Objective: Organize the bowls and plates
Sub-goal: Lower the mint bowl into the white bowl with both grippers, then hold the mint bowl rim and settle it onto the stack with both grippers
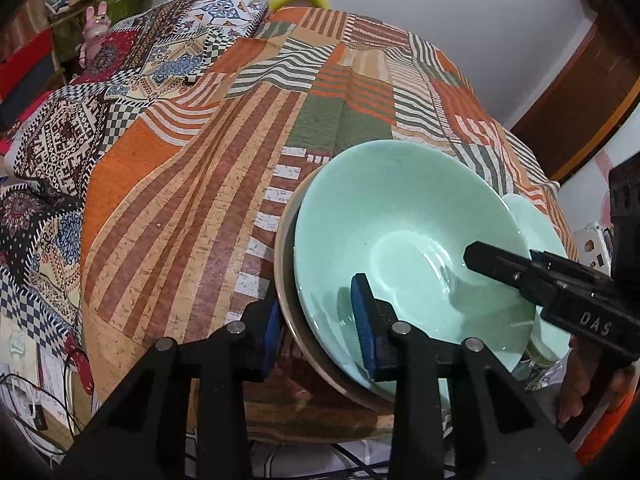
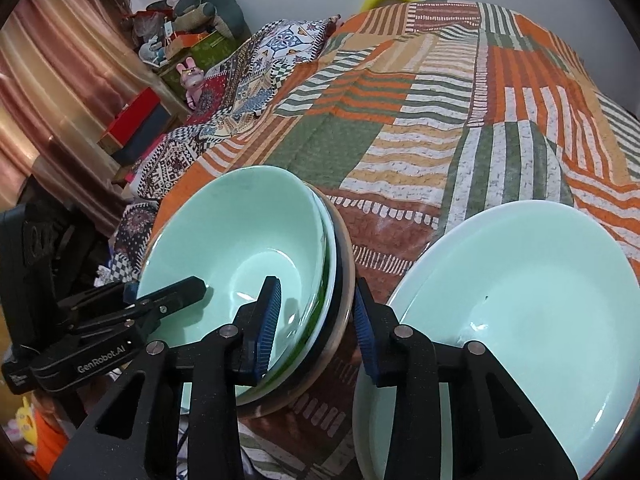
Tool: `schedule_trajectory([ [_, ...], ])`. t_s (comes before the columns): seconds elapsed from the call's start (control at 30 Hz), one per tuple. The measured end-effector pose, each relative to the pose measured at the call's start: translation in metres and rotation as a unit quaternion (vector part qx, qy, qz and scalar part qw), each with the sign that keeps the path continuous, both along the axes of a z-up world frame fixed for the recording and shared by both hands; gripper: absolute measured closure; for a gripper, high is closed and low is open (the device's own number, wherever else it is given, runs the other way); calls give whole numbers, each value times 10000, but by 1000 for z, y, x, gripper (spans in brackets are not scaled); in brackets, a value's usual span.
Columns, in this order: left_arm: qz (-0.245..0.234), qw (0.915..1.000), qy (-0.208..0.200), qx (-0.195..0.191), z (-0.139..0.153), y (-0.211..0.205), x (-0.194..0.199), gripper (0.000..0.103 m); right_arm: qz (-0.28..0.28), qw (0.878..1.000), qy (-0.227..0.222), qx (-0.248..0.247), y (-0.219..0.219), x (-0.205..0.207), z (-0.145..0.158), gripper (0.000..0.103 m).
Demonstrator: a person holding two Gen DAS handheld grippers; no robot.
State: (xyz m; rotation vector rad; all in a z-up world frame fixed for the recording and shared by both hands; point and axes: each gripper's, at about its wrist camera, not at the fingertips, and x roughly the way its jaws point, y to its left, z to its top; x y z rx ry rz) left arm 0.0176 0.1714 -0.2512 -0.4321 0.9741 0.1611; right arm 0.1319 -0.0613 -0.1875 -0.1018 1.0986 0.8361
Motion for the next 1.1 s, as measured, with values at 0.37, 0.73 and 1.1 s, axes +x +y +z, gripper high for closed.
schedule_trajectory([
  [0.37,161,9998,129,75,8,-4,1,70,-85,9999,-31,-137,0,-1,5,70],
  [0.73,171,9992,-93,338,36,-15,-8,70,-161,9995,-268,101,-6,-9,30,70],
  [1.1,109,9960,-658,602,87,-33,-16,70,-322,9969,-526,493,-24,-15,63,70],
])
